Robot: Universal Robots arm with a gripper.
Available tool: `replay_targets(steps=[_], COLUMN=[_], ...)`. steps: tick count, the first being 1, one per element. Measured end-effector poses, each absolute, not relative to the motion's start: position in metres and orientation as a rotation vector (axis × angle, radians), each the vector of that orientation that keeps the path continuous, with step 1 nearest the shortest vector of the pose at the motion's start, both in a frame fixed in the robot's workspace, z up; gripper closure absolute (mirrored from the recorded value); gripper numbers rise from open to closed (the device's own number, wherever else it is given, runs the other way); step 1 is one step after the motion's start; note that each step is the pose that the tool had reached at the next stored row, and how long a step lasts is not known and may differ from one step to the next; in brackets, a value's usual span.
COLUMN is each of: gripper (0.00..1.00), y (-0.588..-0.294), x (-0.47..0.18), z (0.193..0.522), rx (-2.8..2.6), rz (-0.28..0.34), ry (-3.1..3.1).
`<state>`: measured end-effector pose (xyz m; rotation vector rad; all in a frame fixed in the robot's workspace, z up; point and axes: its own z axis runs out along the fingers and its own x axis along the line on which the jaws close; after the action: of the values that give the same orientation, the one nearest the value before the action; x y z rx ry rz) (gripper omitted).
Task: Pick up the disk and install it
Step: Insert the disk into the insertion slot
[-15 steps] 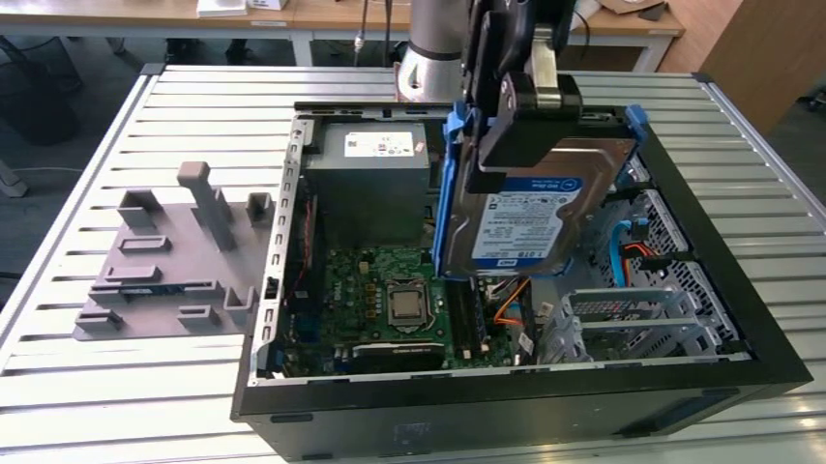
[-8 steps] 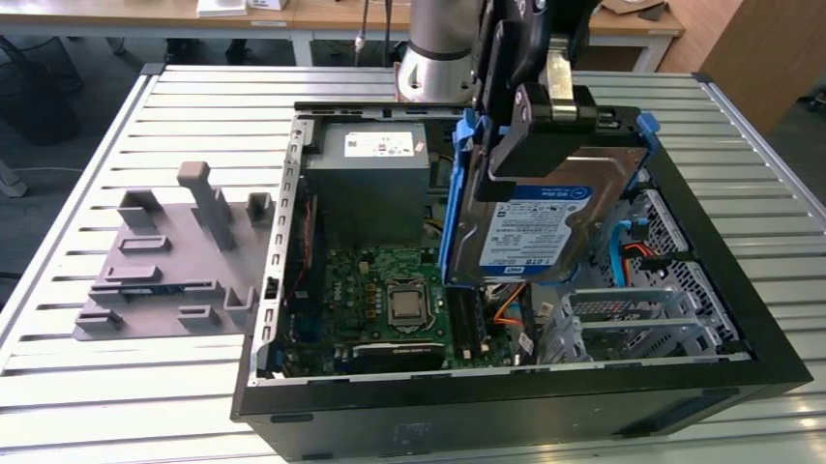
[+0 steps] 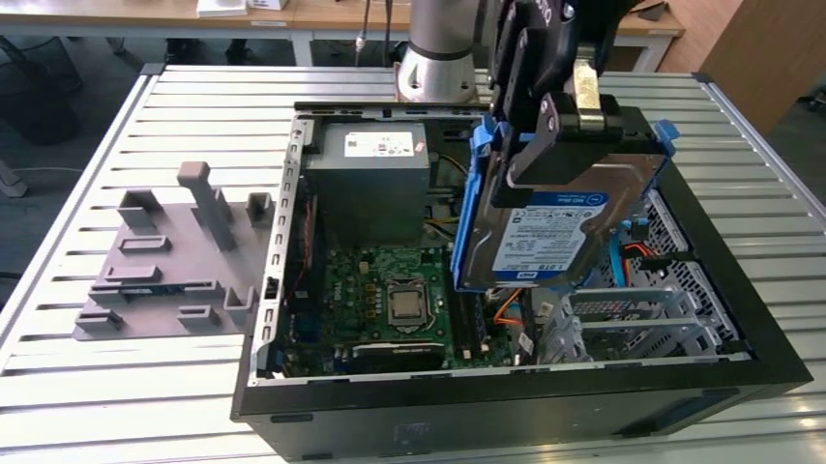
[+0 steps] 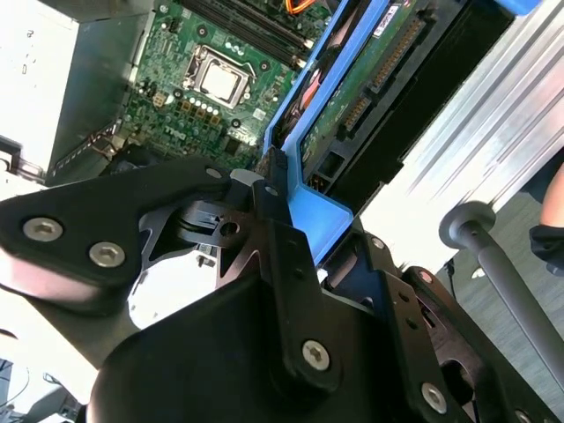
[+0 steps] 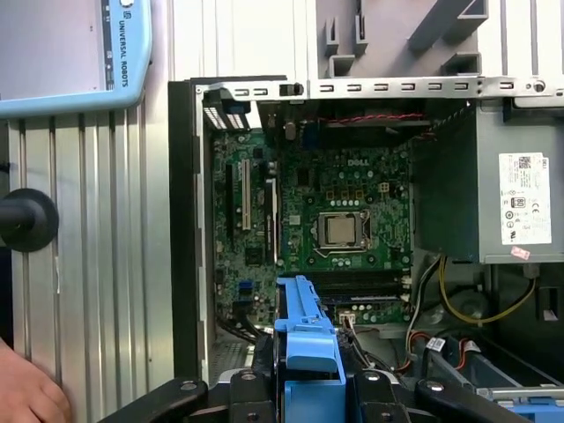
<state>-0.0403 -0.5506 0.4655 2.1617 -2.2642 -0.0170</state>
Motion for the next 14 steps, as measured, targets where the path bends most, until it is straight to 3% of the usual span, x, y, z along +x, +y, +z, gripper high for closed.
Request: replay_targets(steps=[14], gripper=[0.64], y=[-0.561], x=[-0.029], z=[0.465], rx=[2.148], rz=[-0.018], ry=[-2.276])
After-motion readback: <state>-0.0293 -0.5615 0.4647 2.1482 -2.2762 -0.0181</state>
